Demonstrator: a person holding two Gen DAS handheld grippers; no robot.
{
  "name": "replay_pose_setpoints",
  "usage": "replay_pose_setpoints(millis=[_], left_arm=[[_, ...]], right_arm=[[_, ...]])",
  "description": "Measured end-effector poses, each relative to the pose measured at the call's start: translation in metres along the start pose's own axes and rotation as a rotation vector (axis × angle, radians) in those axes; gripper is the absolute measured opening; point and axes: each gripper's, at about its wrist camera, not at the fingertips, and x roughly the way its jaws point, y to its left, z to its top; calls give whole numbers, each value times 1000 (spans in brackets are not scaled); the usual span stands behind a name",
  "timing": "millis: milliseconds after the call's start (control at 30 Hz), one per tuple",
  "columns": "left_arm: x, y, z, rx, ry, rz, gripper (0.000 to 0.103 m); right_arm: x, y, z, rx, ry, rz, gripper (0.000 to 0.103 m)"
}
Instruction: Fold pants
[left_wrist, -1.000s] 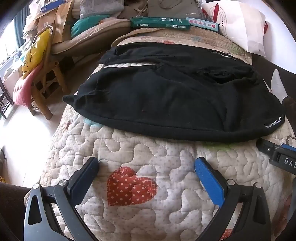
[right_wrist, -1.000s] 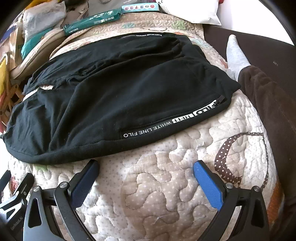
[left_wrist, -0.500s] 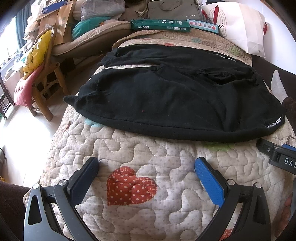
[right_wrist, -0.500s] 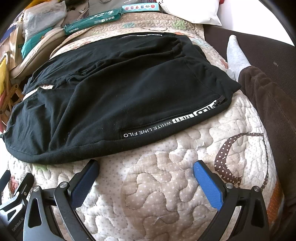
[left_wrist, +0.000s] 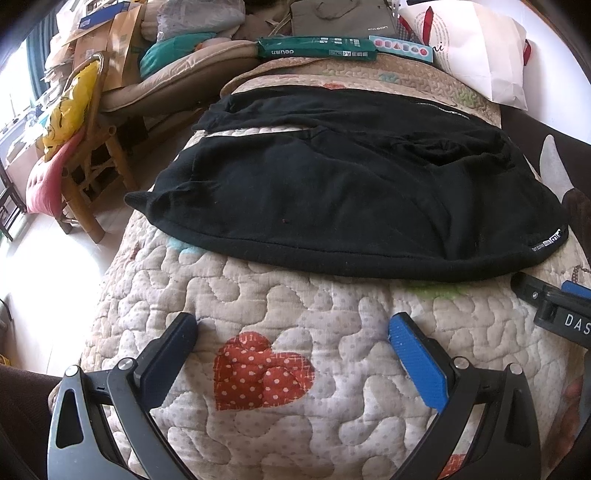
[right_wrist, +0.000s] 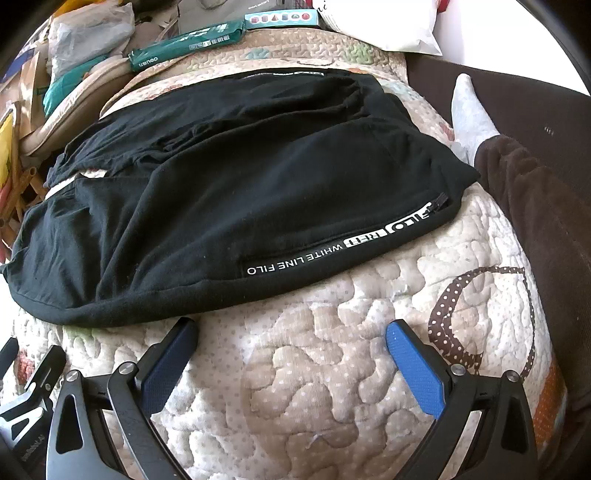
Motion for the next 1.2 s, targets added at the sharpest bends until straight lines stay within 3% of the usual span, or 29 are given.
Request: replay_pose_setpoints(millis=[567, 900, 1067, 1200], left_arm=[[-2, 0, 0, 28, -3, 23, 100], [-36, -19, -2, 154, -150, 71, 99], [-62, -17, 4, 140, -228, 86, 99], [-107, -9, 17, 124, -382, 121, 99]], right_arm=[[-1, 5, -3, -13, -20, -12, 103], [-18, 9, 0, -40, -60, -66, 103], [-34, 10, 6, -37, -133, -57, 103], [-44, 13, 10, -47, -190, -50, 103]])
